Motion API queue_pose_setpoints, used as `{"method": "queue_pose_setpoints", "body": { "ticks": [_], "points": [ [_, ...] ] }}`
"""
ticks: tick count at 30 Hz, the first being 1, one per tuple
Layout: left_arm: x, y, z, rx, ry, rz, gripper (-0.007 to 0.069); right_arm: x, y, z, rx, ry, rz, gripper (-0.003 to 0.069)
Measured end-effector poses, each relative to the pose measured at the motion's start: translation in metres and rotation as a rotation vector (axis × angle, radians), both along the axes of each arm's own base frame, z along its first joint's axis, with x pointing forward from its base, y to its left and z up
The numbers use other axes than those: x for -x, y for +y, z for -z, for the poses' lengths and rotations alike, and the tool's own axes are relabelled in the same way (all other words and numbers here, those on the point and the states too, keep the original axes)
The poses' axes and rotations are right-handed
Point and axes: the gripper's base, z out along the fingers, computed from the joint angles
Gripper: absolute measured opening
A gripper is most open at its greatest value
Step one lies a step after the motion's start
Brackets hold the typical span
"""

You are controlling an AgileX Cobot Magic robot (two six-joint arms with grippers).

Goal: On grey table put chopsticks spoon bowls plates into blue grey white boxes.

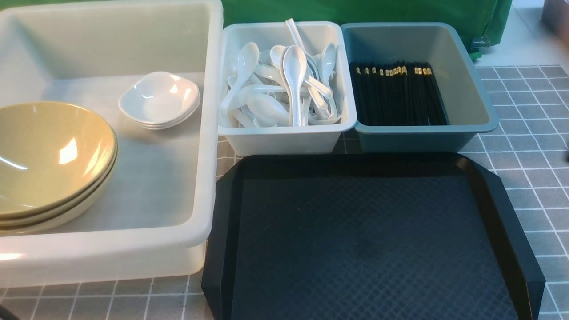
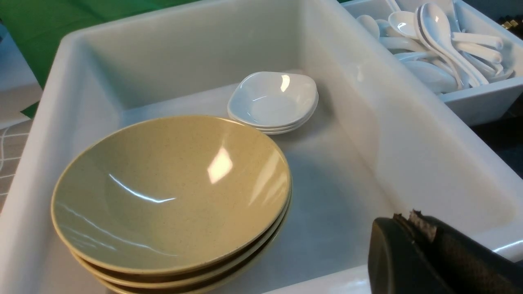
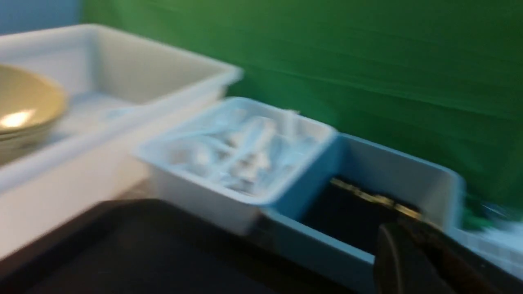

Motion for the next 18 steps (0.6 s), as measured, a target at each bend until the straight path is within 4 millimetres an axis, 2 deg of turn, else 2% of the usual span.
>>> {"method": "queue_pose_setpoints", "body": {
  "ticks": [4, 8, 12, 18],
  "points": [
    [0.000, 0.000, 0.000, 0.000, 0.000, 0.000, -0.0011, 0.007, -0.013, 0.024, -0.050, 0.008, 0.126, 0.0032],
    [0.000, 0.000, 0.000, 0.000, 0.000, 0.000, -0.0011, 0.019, -0.026, 0.068, -0.117, 0.039, 0.282, 0.0032],
    [0.000, 0.000, 0.000, 0.000, 0.000, 0.000, -0.0011, 0.027, -0.031, 0.104, -0.124, 0.057, 0.346, 0.0032],
    [0.000, 0.000, 0.000, 0.000, 0.000, 0.000, -0.0011, 0.032, -0.033, 0.117, -0.137, 0.092, 0.379, 0.0032]
  ]
}}
